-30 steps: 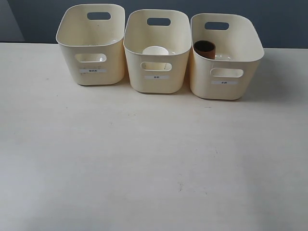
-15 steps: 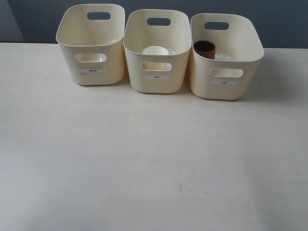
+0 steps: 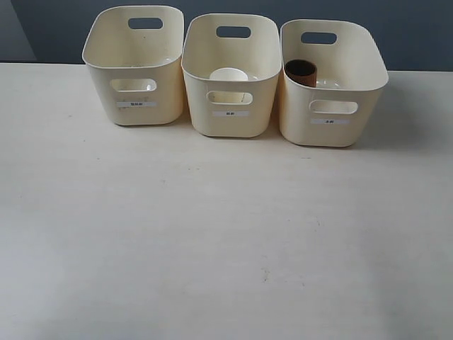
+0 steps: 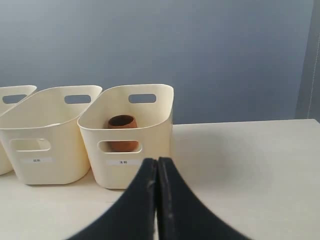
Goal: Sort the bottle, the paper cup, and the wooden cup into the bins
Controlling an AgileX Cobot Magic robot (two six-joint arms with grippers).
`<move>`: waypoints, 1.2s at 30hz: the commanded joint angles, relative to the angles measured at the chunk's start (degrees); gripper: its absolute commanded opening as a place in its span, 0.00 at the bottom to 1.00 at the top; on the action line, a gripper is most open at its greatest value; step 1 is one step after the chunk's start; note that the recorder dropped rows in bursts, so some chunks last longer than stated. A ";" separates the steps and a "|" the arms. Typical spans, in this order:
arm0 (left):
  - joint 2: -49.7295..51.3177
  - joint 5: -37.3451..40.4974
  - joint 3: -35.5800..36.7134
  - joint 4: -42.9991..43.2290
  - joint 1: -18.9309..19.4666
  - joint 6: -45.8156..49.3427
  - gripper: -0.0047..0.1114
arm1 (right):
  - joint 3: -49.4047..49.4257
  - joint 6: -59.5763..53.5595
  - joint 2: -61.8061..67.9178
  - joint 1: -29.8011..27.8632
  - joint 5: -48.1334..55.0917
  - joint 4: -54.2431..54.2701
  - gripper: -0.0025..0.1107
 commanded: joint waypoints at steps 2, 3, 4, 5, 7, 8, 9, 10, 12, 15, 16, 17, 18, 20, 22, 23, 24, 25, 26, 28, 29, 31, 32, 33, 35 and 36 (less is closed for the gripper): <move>-0.28 -0.42 0.10 0.00 0.03 -0.08 0.04 | 0.91 0.05 -0.08 -0.31 -1.41 -1.10 0.02; -0.28 -0.42 0.10 0.00 0.03 -0.08 0.04 | 1.03 0.05 0.04 -0.31 -1.70 -2.42 0.02; -0.28 -0.42 0.10 0.00 0.03 -0.08 0.04 | 1.45 -0.19 -0.23 -0.31 -1.70 -4.63 0.02; -0.28 -0.42 0.10 0.00 0.03 -0.08 0.04 | 1.91 -0.53 -0.87 -0.31 -2.32 -6.58 0.02; -0.28 -0.42 0.10 0.00 0.03 -0.08 0.04 | 3.03 -0.53 -1.66 -0.31 -5.18 -10.57 0.02; -0.28 -0.42 0.10 0.00 0.03 -0.08 0.04 | 3.62 -0.53 -1.66 -0.31 -6.58 -11.90 0.02; -0.28 -0.42 0.10 0.00 0.03 -0.08 0.04 | 4.24 -0.53 -1.66 -0.31 -7.67 -12.34 0.02; -0.28 -0.42 0.10 0.00 0.03 -0.08 0.04 | 4.80 -0.53 -1.66 -0.31 -8.51 -12.45 0.02; -0.28 -0.42 0.10 0.00 0.03 -0.08 0.04 | 5.97 -0.53 -1.66 -0.31 -9.04 -12.57 0.02; -0.28 -0.42 0.10 0.00 0.03 -0.08 0.04 | 9.44 -0.53 -1.66 -0.31 -14.88 -12.93 0.02; -0.28 -0.42 0.10 0.00 0.03 -0.08 0.04 | 9.84 -0.53 -1.66 -0.31 -17.19 -13.34 0.02; -0.28 -0.42 0.10 0.00 0.03 -0.08 0.04 | 9.84 -0.18 -1.66 -0.31 -19.04 -13.87 0.02; -0.28 -0.42 0.10 0.00 0.03 -0.08 0.04 | 9.84 -0.07 -1.66 -0.31 -18.26 -14.66 0.02; -0.28 -0.42 0.10 0.00 0.03 -0.08 0.04 | 9.84 0.61 -1.66 -0.31 -18.47 -17.65 0.02; -0.28 -0.42 0.10 0.00 0.03 -0.08 0.04 | 9.84 4.75 -1.66 -0.31 -18.59 -23.17 0.02; -0.28 -0.42 0.10 0.00 0.03 -0.08 0.04 | 9.84 6.20 -1.66 -0.31 -18.68 -24.39 0.02; -0.28 -0.42 0.10 0.00 0.03 -0.08 0.04 | 9.84 10.37 -1.66 -0.31 -18.54 -27.53 0.02; -0.28 -0.42 0.10 0.00 0.03 -0.08 0.04 | 9.84 11.98 -1.66 -0.31 -18.26 -28.58 0.02; -0.28 -0.42 0.10 0.00 0.03 -0.08 0.04 | 9.84 12.88 -1.66 -0.31 -17.94 -28.89 0.02; -0.28 -0.42 0.10 0.00 0.03 -0.08 0.04 | 9.84 12.88 -1.66 -0.31 -17.94 -28.89 0.02; -0.28 -0.42 0.10 0.00 0.03 -0.08 0.04 | 9.84 12.88 -1.66 -0.31 -17.94 -28.89 0.02; -0.28 -0.42 0.10 0.00 0.03 -0.08 0.04 | 9.84 12.88 -1.66 -0.31 -17.83 -28.89 0.02; -0.28 -0.42 0.10 0.00 0.03 -0.08 0.04 | 9.84 12.88 -1.66 -0.31 -17.83 -28.89 0.02; -0.28 -0.42 0.10 0.00 0.03 -0.08 0.04 | 9.84 12.88 -1.66 -0.31 -17.83 -28.89 0.02; -0.28 -0.42 0.10 0.00 0.03 -0.08 0.04 | 9.84 12.88 -1.66 -0.31 -17.84 -28.89 0.02; -0.28 -0.42 0.10 0.00 0.03 -0.08 0.04 | 9.84 12.88 -1.66 -0.31 -17.84 -28.89 0.02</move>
